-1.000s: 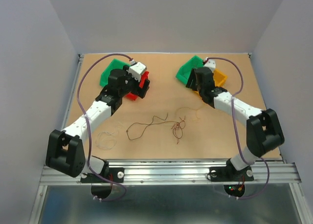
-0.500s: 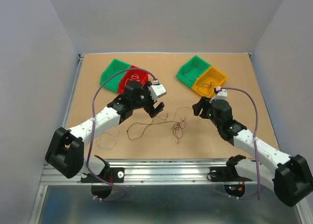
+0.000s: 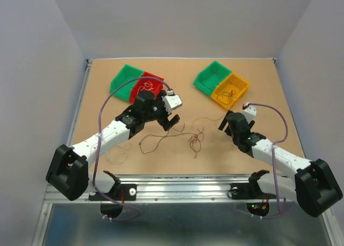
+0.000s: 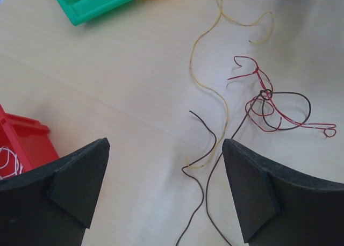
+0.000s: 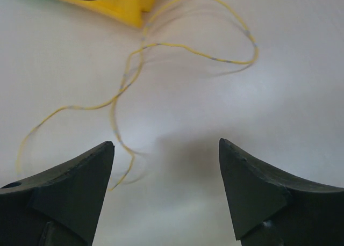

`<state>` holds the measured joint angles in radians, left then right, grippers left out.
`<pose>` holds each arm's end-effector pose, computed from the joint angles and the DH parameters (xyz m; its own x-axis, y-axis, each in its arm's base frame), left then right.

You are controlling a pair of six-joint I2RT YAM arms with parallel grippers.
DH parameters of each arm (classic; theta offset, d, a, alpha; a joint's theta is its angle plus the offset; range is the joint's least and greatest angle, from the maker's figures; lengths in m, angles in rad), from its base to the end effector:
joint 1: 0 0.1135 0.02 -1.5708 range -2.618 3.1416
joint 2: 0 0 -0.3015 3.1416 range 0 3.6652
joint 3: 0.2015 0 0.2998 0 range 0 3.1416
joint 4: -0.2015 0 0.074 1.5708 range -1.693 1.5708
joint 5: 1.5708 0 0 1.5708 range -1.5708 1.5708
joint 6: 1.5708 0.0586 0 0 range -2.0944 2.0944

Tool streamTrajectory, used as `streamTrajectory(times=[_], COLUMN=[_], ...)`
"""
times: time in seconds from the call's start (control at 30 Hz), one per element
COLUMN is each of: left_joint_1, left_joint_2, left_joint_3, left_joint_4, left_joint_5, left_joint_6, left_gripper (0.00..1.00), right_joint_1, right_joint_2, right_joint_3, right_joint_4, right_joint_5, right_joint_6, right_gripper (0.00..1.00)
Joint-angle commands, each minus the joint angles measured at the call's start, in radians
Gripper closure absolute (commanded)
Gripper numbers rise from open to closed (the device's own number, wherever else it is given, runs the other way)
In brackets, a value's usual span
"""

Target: Untangle the cables

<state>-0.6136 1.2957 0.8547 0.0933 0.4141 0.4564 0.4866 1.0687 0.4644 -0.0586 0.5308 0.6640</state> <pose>0.2720 -0.2204 0.2891 0.1186 0.4100 -0.9044 0.8736 0.3899 0.2913 0.2339 0.0902 0.1836 -0.4596 0.3581 -0.8127 0.2954 0.9246 0.2404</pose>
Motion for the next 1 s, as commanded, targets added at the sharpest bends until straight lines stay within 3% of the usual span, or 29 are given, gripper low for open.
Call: streamTrajectory(times=[0.0,0.03,0.1,0.23,0.47,0.97], left_joint_1=[-0.003,-0.003,-0.003,-0.002,-0.003,-0.003], left_joint_2=[-0.012,-0.007,0.002,-0.004,-0.021,-0.018], left_joint_3=[-0.008,-0.008,-0.005,-0.005,-0.016,-0.016], left_joint_4=[0.043,0.045,0.045,0.046,0.052,0.052], left_joint_5=[0.002,-0.001,-0.009,-0.015,-0.011,-0.012], left_joint_6=[0.013,0.008,0.010,0.007,0.007,0.011], left_gripper=[0.01,0.02,0.02,0.02,0.02,0.02], right_joint_1=[0.006,0.006,0.006,0.006,0.003,-0.066], right_joint_2=[0.137,0.163,0.219,0.264,0.275,0.507], right_joint_3=[0.118,0.126,0.147,0.157,0.164,0.329], right_joint_4=[-0.032,-0.035,-0.035,-0.035,-0.035,-0.026], right_joint_5=[0.253,0.268,0.293,0.345,0.397,0.449], right_joint_6=[0.187,0.263,0.321,0.468,0.600,0.603], right_gripper=[0.06,0.00,0.00,0.07,0.10,0.26])
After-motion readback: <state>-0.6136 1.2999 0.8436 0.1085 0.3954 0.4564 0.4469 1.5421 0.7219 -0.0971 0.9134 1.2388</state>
